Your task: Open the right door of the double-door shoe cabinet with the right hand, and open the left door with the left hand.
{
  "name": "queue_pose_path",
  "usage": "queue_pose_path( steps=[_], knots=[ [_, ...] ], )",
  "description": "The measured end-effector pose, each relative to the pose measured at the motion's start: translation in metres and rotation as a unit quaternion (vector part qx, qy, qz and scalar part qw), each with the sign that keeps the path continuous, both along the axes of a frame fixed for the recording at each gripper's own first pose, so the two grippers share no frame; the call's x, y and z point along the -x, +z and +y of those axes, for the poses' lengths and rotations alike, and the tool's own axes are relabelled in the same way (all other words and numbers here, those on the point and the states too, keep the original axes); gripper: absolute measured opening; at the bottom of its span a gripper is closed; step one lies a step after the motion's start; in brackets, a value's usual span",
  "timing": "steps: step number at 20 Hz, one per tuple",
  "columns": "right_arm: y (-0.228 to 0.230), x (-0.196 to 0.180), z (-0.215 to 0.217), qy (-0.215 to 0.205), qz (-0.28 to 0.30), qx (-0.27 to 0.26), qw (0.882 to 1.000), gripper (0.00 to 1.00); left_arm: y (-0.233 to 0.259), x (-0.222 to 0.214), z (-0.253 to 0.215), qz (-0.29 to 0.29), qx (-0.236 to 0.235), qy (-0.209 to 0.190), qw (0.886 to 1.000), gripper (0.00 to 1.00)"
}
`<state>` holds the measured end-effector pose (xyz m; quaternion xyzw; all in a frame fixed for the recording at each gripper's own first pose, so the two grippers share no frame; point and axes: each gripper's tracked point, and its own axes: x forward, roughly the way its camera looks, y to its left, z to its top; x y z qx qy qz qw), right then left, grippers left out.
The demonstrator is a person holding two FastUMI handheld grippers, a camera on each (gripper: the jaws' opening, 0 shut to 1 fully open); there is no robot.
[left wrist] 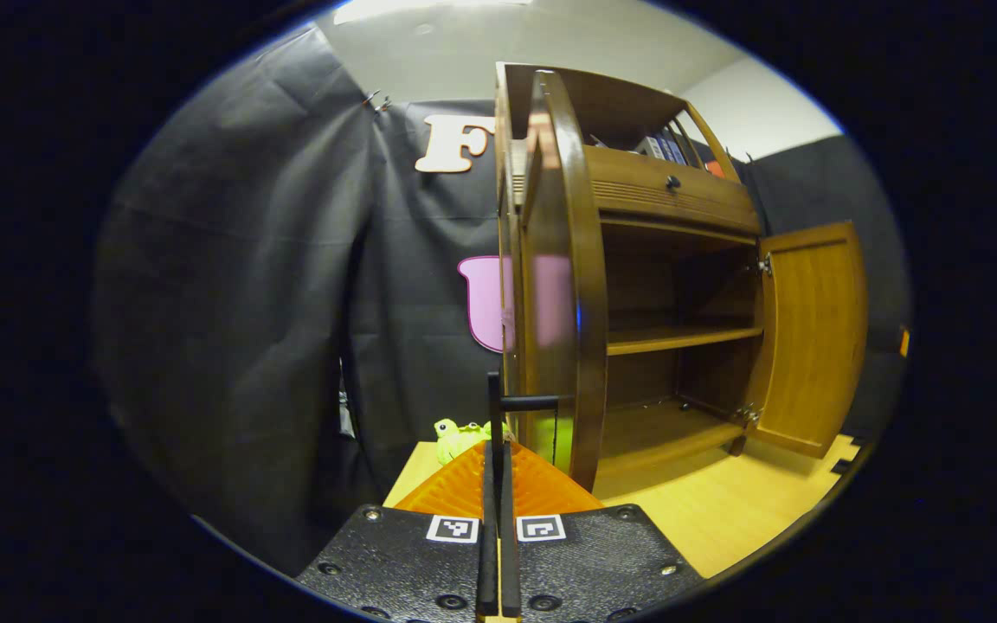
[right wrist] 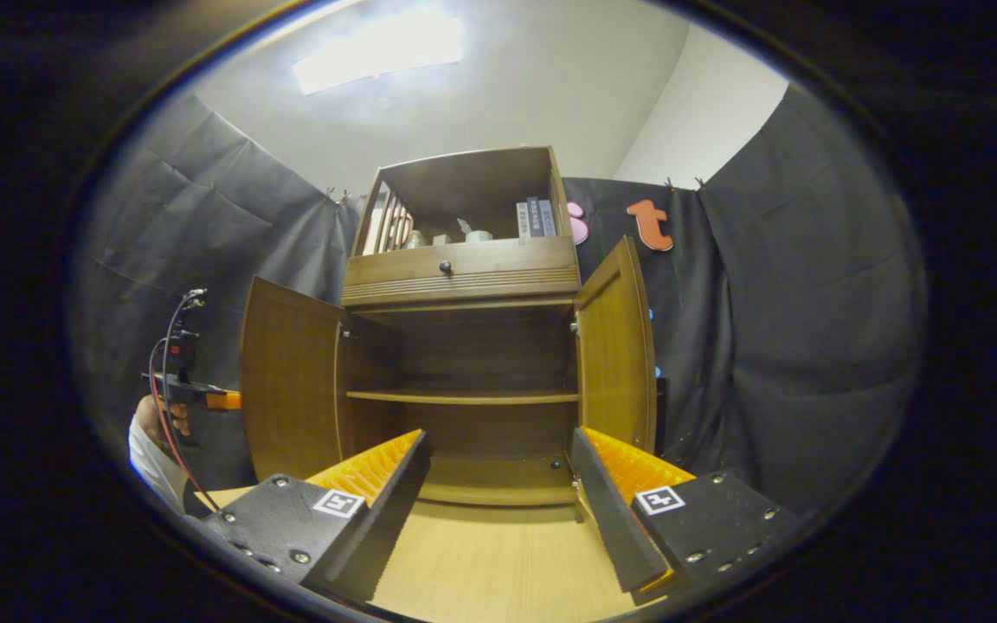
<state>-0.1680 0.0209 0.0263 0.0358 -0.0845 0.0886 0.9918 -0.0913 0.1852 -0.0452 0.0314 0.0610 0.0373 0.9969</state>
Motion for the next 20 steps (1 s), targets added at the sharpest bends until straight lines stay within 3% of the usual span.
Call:
queue_pose_path(
  steps=[3, 6, 8, 10, 12, 16, 18, 20],
  knots=[
    [0.002, -0.007, 0.010, -0.003, 0.004, 0.001, 1.000, 0.97, -0.002, 0.002, -0.004, 0.000, 0.026, -0.064, 0.998, 0.03],
    [0.007, -0.009, 0.012, -0.008, 0.003, -0.002, 1.000, 0.98, -0.005, 0.003, 0.001, 0.000, 0.023, -0.077, 0.997, 0.12],
    [0.009, -0.009, 0.015, -0.009, 0.001, -0.003, 1.000, 0.97, -0.007, 0.007, 0.005, 0.006, 0.016, -0.072, 0.997, 0.11],
    [0.007, -0.013, 0.013, -0.015, 0.003, 0.001, 1.000, 0.98, -0.010, 0.008, 0.005, 0.009, 0.007, -0.071, 0.997, 0.31],
    [0.003, -0.017, 0.013, -0.017, 0.010, 0.001, 1.000, 0.98, -0.008, 0.011, 0.007, 0.006, 0.015, -0.066, 0.998, 0.38],
    [-0.005, -0.022, 0.015, -0.018, 0.021, 0.009, 1.000, 0.98, -0.005, 0.017, 0.007, 0.001, 0.014, -0.048, 0.999, 0.41],
    [-0.008, -0.023, 0.015, -0.018, 0.024, 0.020, 0.999, 0.98, -0.001, 0.019, 0.005, -0.006, 0.014, -0.039, 0.999, 0.49],
    [-0.013, -0.025, 0.019, -0.006, 0.034, 0.015, 0.999, 0.98, 0.000, 0.022, 0.002, -0.005, 0.013, -0.028, 1.000, 0.64]
  ],
)
